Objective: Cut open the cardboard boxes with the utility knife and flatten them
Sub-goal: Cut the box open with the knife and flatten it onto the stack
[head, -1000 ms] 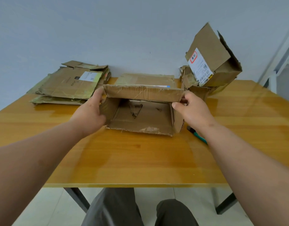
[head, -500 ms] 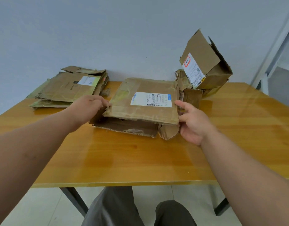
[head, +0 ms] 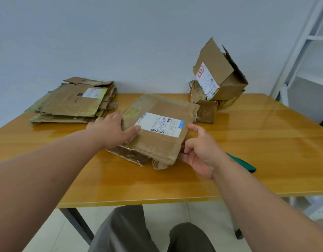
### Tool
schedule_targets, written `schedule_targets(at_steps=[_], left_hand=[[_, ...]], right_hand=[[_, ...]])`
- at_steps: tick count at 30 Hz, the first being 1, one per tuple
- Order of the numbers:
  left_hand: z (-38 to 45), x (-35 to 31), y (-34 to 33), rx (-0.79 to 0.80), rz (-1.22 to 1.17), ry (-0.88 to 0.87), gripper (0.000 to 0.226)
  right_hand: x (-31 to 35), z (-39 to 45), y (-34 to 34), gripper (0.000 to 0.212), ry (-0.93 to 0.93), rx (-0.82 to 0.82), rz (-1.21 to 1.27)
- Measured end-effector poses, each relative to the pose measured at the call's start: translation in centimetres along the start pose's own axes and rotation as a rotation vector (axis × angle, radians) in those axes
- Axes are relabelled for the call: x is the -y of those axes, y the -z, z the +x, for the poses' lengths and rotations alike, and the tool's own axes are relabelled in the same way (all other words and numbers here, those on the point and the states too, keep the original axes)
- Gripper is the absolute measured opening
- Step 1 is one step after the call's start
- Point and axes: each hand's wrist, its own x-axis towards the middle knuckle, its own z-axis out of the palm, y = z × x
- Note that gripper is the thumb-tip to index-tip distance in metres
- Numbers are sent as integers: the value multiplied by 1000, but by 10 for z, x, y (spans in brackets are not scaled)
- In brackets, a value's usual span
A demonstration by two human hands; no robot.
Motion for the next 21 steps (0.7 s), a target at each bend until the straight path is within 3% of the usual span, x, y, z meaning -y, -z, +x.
schedule_targets(at_steps=[3, 7, 10, 12, 14, 17, 21], left_hand=[[1, -6, 2, -18, -73, 50, 123], [3, -7, -2, 24, -53, 72, 137], [2, -8, -2, 64, -28, 59, 138], [1, -12, -3, 73, 27, 47, 135], [0, -18, -6, 62, 73, 14, 128], [-1, -26, -10, 62, 101, -46, 123], [1, -31, -12, 48, 148, -120, 122]], right_hand=[[-2, -8, -4, 49, -12, 25, 42], [-1, -16, 1, 20, -67, 43, -155], [5, -9, 21, 14, 107, -320, -758], [7, -5, 40, 15, 180, -496, -1343], [4, -3, 58, 35, 62, -456, -1670], [3, 0, 74, 47, 60, -410, -1770], [14, 1, 90, 46, 27, -648, -1801]])
